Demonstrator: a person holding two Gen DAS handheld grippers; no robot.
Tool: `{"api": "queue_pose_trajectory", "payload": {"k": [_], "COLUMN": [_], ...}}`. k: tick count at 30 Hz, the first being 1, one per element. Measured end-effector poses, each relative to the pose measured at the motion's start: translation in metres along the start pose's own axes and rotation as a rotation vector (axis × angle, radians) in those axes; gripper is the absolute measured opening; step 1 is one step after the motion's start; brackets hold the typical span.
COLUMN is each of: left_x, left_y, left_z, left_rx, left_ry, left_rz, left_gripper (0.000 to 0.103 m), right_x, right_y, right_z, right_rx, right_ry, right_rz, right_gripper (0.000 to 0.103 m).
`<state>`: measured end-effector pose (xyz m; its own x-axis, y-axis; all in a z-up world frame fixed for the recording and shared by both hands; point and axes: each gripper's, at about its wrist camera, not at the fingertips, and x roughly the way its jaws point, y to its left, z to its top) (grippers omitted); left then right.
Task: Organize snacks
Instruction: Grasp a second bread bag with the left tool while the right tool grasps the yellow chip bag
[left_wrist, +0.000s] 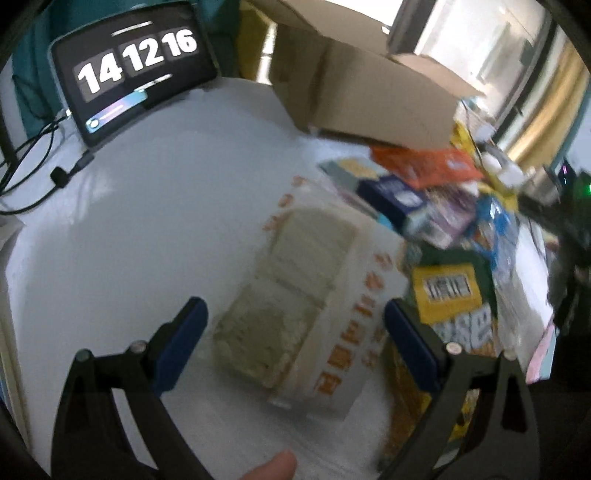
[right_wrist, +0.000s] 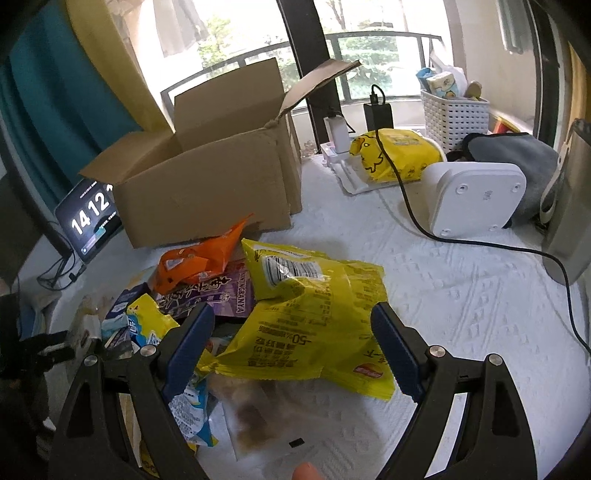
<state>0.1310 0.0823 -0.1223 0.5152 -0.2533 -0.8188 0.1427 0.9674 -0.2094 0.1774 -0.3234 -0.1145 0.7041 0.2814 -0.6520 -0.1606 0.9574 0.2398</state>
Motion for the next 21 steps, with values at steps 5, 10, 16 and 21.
{"api": "queue_pose_trajectory", "payload": {"k": [5, 10, 16, 21], "left_x": [0.003, 0.017, 0.033, 0.041], "left_y": [-0.018, -0.024, -0.030, -0.033], "left_z": [-0.002, 0.003, 0.003, 0.005], "left_rx": [0.058, 0.089, 0.146, 0.172], "left_ry": [0.007, 0.012, 0.022, 0.028], "left_rz": [0.007, 0.030, 0.052, 0.069], "left_gripper": [0.097, 0.097, 0.098, 0.098], "right_x": [0.000, 0.003, 0.019, 0.030], "right_y": [-0.004, -0.011, -0.020, -0.023], "right_z": [-0.002, -0.005, -0.009, -0.012], "right_rx": [-0.002, 0.000, 0.019, 0.021], "right_ry": [-0.006, -0.002, 0.029, 0.047], "right_rz": [-0.014, -0.027, -0.024, -0.025], "right_gripper": [0.089, 0.089, 0.089, 0.089]}}
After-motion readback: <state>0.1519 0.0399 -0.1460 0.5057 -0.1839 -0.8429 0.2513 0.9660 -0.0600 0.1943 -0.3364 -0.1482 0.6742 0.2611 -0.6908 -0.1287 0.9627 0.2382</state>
